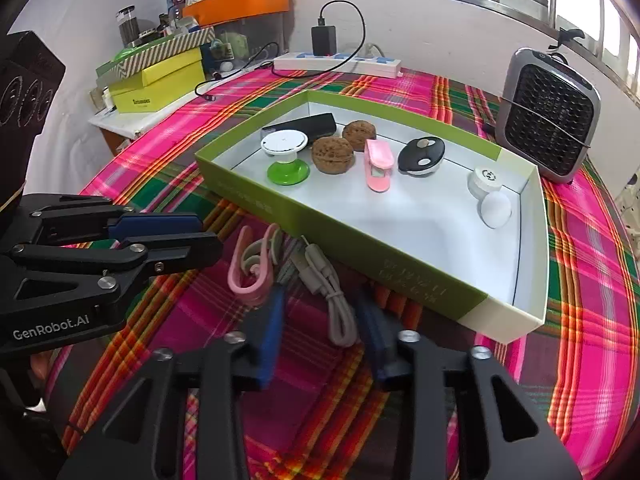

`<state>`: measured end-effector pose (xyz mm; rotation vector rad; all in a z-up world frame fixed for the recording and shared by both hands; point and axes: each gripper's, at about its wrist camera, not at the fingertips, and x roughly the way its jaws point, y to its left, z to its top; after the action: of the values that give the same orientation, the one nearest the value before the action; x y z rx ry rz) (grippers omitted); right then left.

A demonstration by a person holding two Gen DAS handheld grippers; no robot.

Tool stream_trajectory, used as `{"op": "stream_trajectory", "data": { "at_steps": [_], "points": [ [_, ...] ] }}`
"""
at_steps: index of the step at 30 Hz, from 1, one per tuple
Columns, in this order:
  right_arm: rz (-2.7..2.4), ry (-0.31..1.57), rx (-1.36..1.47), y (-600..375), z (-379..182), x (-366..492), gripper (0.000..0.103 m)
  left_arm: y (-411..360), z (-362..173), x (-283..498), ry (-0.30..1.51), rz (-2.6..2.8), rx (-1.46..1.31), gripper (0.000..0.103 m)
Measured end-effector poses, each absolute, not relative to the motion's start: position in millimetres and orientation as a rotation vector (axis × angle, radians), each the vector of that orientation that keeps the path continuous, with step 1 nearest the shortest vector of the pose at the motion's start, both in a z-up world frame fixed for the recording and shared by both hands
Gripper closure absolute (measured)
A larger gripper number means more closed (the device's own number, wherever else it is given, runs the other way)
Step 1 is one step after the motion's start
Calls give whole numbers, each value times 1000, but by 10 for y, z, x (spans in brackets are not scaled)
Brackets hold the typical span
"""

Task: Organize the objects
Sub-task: 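Grasp the white USB cable with the right tool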

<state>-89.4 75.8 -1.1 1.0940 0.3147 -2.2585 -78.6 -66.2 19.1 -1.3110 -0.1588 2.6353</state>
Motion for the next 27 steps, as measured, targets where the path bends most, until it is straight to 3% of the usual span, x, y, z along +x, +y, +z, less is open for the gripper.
{"op": "stream_trajectory", "data": {
  "at_steps": [3,6,27],
  "points": [
    [-2253,315,1097,738,-17,-852,83,-671,202,-773,-179,2627,-1306,80],
    [-2258,321,1099,719,-20,-812,87,-675,226,-759,-211,2613,-1291,74],
    [-2349,255,1138,897,-14,-717,88,-481,217,-854,-194,2638,-1356,65]
  ]
}}
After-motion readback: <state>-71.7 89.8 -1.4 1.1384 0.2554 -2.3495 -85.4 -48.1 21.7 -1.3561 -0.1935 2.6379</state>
